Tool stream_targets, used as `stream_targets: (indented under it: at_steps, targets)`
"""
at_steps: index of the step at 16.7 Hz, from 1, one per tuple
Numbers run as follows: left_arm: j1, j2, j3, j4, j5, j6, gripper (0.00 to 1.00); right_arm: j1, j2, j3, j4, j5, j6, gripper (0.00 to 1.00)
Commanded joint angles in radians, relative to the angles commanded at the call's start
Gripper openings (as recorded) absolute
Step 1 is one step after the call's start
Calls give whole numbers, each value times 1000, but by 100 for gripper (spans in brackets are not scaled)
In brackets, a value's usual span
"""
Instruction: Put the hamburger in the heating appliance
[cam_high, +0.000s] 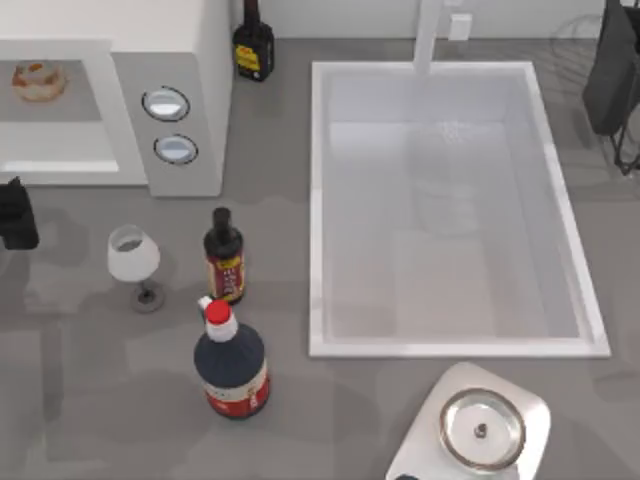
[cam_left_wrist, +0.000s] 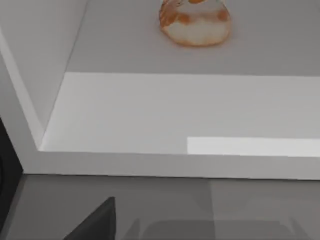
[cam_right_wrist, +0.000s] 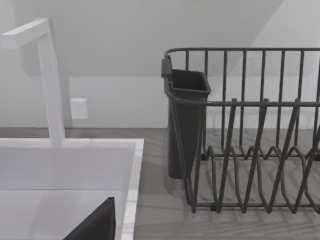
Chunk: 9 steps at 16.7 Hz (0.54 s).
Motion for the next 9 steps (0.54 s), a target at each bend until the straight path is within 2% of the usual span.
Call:
stream_targets:
  at_steps: [5, 9]
  targets:
    - [-1, -209, 72, -305, -2, -1, 100, 0, 0, 0, 0, 0, 0, 100]
    - [0, -271, 98, -368, -4, -2, 100, 0, 0, 0, 0, 0, 0, 100]
